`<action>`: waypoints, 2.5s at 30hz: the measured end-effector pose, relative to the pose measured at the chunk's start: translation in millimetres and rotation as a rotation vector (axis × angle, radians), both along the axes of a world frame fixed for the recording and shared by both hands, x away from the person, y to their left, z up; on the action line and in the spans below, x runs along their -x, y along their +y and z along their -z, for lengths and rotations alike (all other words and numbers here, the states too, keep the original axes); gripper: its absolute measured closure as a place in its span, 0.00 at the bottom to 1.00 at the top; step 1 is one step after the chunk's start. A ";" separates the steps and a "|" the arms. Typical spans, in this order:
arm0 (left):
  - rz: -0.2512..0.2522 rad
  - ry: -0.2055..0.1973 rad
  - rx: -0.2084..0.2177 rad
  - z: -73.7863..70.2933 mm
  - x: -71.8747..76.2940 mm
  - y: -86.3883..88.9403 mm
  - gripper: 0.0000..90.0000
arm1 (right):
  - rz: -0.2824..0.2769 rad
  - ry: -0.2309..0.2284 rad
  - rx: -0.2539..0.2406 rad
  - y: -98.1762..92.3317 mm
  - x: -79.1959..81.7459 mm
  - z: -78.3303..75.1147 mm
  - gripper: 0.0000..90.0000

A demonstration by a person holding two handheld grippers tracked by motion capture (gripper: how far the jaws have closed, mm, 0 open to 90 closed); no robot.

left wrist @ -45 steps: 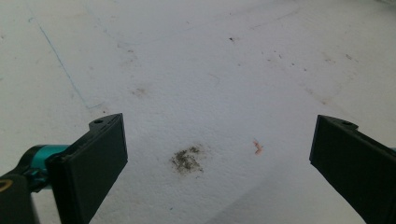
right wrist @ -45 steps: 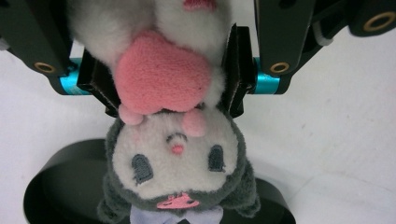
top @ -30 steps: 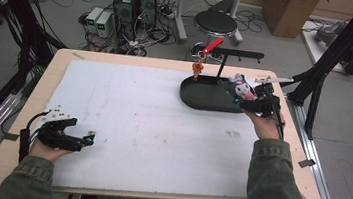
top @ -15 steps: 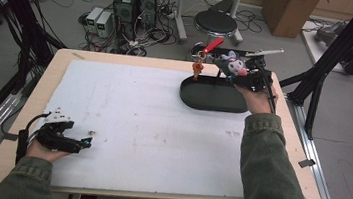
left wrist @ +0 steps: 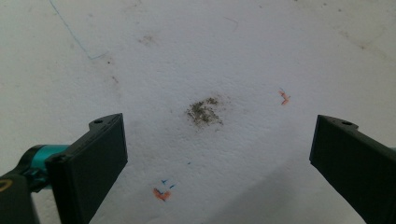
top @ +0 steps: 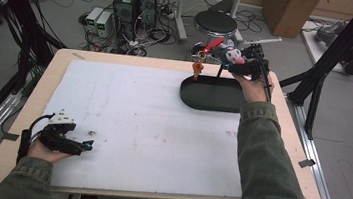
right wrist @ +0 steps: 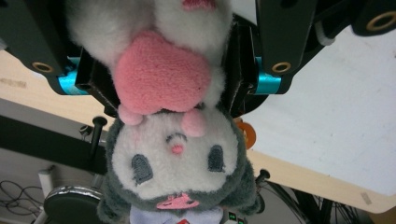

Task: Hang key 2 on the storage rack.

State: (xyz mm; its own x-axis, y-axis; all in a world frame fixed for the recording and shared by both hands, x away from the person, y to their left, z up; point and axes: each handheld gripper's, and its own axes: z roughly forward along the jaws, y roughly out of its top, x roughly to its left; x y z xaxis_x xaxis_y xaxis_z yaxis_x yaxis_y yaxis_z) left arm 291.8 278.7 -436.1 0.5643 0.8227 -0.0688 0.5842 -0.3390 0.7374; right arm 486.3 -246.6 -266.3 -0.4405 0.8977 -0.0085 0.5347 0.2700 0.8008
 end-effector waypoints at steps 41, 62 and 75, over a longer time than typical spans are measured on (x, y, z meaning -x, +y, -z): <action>-0.011 -0.033 0.065 -5.8 3.1 5.3 0.05 | 0.101 0.028 -0.005 15.0 -5.9 7.0 0.01; -0.038 -0.037 0.087 -7.3 4.5 10.1 0.05 | -0.112 0.080 -0.047 12.8 24.1 37.1 0.01; -0.061 -0.040 0.096 -7.9 7.5 16.2 0.05 | -0.069 0.040 -0.082 -15.2 53.4 53.1 0.01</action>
State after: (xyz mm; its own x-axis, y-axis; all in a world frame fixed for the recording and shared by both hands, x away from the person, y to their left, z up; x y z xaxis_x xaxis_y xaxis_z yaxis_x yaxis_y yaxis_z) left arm 284.4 294.9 -428.3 0.5174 0.8462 -0.1276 0.5710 -0.2304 0.7879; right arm 433.0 -261.8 -319.4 -0.4998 0.8622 0.0828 0.5491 0.2415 0.8001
